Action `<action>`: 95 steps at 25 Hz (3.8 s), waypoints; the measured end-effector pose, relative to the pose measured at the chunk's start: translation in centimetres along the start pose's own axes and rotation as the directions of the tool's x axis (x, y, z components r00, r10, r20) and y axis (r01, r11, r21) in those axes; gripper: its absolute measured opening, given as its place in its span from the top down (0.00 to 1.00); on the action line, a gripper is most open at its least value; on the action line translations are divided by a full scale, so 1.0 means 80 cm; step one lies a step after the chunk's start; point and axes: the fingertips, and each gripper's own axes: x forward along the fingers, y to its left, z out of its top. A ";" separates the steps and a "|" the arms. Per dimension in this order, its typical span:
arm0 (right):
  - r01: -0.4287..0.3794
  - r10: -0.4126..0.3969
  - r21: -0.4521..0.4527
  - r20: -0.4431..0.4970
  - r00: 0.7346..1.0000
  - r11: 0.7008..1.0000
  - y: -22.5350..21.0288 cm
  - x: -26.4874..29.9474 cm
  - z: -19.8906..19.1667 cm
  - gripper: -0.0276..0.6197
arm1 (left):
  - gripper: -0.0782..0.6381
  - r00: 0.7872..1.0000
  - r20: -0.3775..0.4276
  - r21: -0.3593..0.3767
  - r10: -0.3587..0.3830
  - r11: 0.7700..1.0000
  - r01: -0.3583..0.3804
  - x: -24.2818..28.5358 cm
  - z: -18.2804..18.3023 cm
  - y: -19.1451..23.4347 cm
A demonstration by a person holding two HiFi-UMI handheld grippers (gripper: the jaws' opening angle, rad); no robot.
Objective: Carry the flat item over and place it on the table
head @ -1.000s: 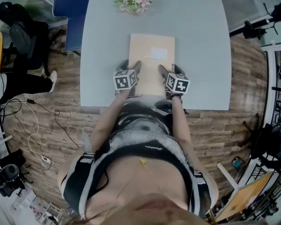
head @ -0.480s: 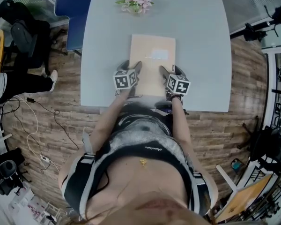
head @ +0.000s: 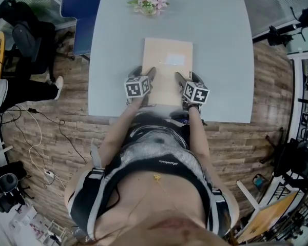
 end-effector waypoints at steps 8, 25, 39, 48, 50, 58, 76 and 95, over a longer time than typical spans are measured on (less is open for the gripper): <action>-0.004 0.004 0.008 -0.001 1.000 1.000 -0.001 -0.001 0.000 0.40 | 0.50 1.000 0.000 -0.005 -0.004 1.000 0.004 0.000 0.000 -0.001; -0.011 0.012 0.025 -0.005 1.000 1.000 -0.002 -0.002 -0.001 0.40 | 0.50 1.000 -0.002 -0.009 -0.007 1.000 0.007 -0.001 0.000 -0.002; -0.032 0.032 0.044 0.000 0.999 0.999 -0.002 -0.001 0.001 0.40 | 0.50 1.000 0.004 -0.030 -0.030 0.999 0.030 0.001 0.001 -0.001; -0.033 0.045 -0.111 0.104 0.994 0.993 0.011 -0.046 0.043 0.40 | 0.49 0.978 0.181 0.141 -0.104 0.987 0.079 -0.041 0.050 -0.017; -0.023 0.044 -0.154 0.139 0.989 0.988 0.017 -0.063 0.057 0.44 | 0.49 0.971 0.186 0.144 -0.150 0.982 0.124 -0.053 0.058 -0.034; -0.070 0.141 -0.259 0.265 0.954 0.963 0.073 -0.125 0.102 0.71 | 0.75 0.921 0.234 0.202 -0.311 0.942 0.267 -0.106 0.086 -0.104; -0.136 0.349 -0.460 0.416 0.840 0.877 0.204 -0.247 0.174 0.93 | 0.86 0.770 0.349 0.371 -0.534 0.833 0.409 -0.237 0.161 -0.227; -0.054 0.403 -0.612 0.450 0.797 0.789 0.270 -0.305 0.210 0.95 | 0.87 0.732 0.390 0.540 -0.558 0.783 0.310 -0.300 0.203 -0.262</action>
